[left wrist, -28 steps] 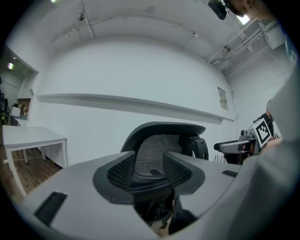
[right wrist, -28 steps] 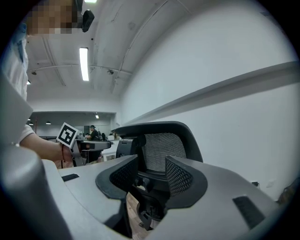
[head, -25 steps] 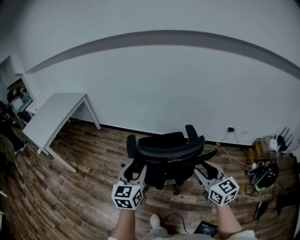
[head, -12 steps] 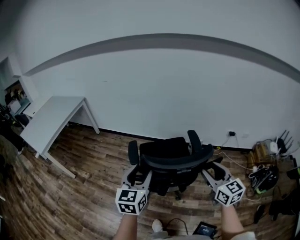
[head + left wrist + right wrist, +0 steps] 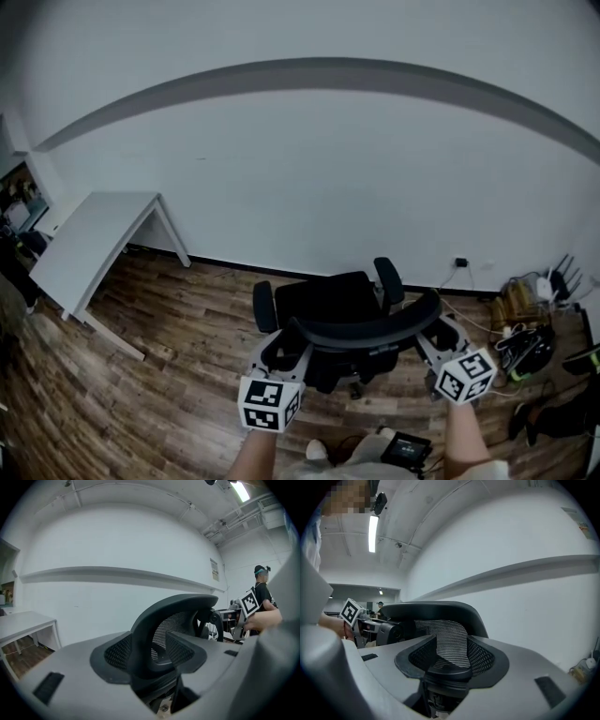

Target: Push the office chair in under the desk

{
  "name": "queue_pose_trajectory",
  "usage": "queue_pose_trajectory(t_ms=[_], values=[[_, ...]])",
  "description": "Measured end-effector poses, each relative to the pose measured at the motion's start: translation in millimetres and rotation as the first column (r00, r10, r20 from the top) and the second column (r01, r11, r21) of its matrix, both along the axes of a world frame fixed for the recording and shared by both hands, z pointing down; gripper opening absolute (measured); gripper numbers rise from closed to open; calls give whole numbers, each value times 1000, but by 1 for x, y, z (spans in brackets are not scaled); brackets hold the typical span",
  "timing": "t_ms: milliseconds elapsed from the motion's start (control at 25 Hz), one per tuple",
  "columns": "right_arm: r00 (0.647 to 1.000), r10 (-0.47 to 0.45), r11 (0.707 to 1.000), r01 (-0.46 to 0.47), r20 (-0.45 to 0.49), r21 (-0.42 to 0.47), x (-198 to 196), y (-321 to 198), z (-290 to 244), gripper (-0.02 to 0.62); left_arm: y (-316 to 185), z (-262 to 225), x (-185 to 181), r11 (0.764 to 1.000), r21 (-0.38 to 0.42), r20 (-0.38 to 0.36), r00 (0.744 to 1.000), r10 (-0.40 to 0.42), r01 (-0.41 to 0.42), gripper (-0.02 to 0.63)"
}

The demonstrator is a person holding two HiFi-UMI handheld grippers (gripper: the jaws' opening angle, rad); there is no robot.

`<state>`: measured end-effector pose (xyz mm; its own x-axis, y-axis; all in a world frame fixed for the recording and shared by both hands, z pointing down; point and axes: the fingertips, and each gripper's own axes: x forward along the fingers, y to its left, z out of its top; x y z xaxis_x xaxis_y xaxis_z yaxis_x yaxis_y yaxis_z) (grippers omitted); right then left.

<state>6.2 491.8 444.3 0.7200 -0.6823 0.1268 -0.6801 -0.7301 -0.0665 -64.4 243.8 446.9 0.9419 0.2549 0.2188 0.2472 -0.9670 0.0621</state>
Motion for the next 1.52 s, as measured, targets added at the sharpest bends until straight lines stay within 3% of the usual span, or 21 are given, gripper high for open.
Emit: queue_pose_trajectory(t_ms=[240,560,800,1000,1520], values=[[1000,11,1000,-11,6,-13,24,-3,-2,216,-6,-8,12,998,7,-19,998,-62,62,213],[996,83,990,-85,-25,-114,45,3,-3,219,5,-10,22,987,42,-33,987,-156,158,213],[998,58,988,-60,-17,-140,59,6,3,219,-1,-11,24,978,54,-39,979,-201,203,213],[1000,-14,989,11,-16,-147,65,0,4,225,-2,-14,30,973,104,-44,978,-205,208,213],[997,-73,987,67,-36,-144,66,-7,5,225,-6,-13,29,960,95,-95,963,-254,263,210]])
